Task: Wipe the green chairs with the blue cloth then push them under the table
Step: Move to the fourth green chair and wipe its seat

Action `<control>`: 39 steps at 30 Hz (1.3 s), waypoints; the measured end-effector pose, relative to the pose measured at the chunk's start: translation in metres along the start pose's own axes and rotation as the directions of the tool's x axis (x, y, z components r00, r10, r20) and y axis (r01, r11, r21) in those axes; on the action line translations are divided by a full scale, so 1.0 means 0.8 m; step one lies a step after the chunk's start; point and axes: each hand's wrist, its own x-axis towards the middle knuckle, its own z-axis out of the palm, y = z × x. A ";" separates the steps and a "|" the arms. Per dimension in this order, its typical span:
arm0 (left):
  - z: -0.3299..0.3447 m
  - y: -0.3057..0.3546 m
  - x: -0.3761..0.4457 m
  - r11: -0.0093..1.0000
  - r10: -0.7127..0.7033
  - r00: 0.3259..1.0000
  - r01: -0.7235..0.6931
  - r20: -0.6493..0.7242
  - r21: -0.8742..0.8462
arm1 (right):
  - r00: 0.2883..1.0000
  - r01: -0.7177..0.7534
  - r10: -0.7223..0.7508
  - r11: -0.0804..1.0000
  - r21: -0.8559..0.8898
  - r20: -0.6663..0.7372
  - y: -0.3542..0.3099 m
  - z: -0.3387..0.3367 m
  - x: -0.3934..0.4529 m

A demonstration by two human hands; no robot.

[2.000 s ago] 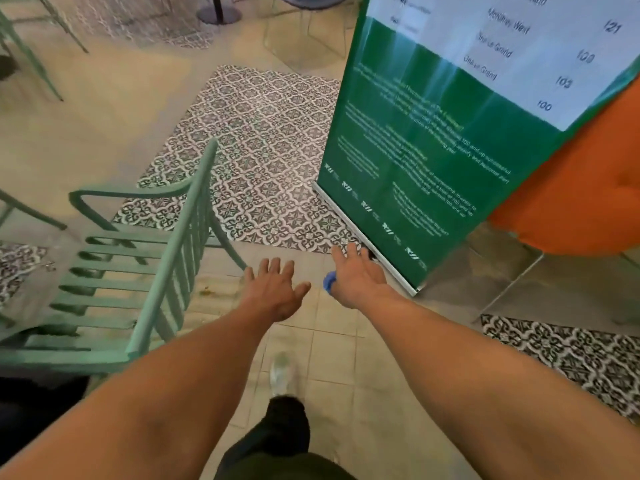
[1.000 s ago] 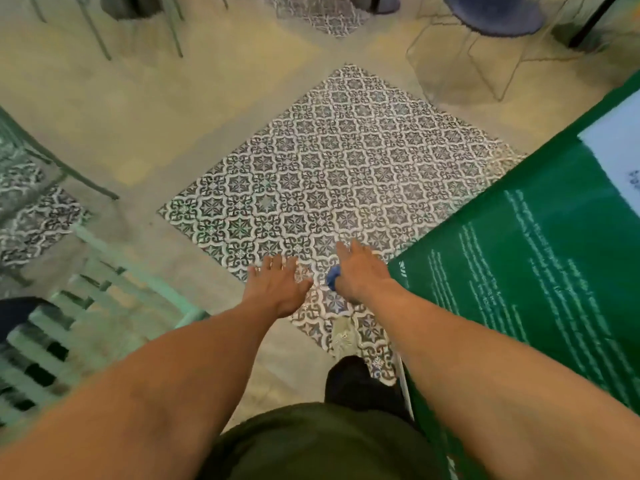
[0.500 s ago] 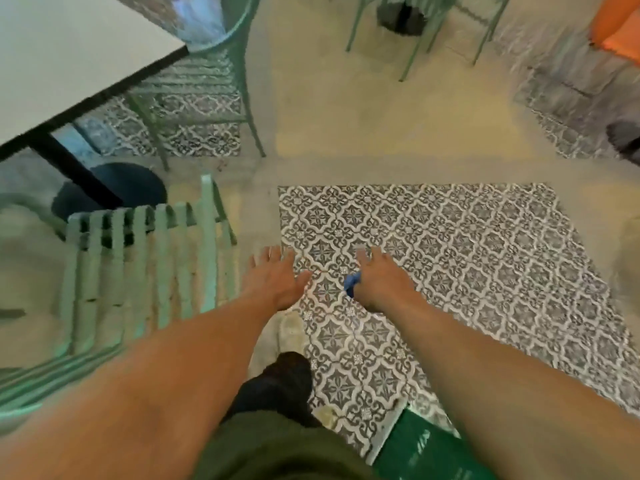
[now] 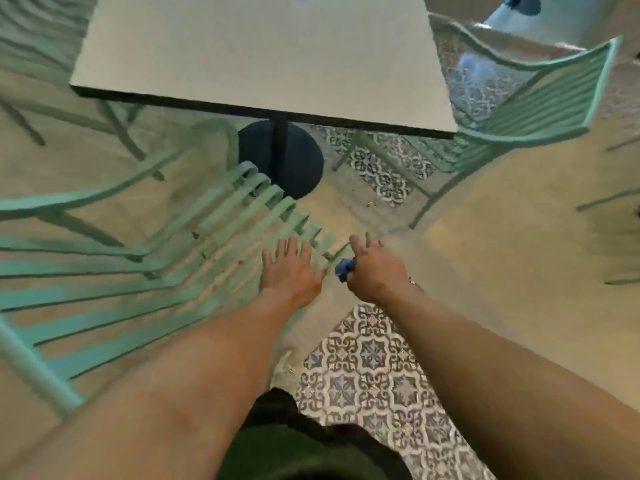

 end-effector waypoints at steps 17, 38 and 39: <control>0.133 -0.242 0.127 0.622 -0.759 0.650 0.745 0.051 -0.241 | 0.687 0.726 -0.680 0.658 -0.200 0.258 -0.255 0.111 0.380; 0.276 -0.371 0.197 0.806 -0.564 0.789 0.590 -0.244 0.044 | 0.515 0.857 -0.850 0.513 0.043 -0.113 -0.464 0.413 0.367; 0.274 -0.369 0.198 0.795 -0.578 0.781 0.605 -0.237 0.055 | 0.425 0.901 -0.900 0.431 -0.044 -0.100 -0.445 0.402 0.379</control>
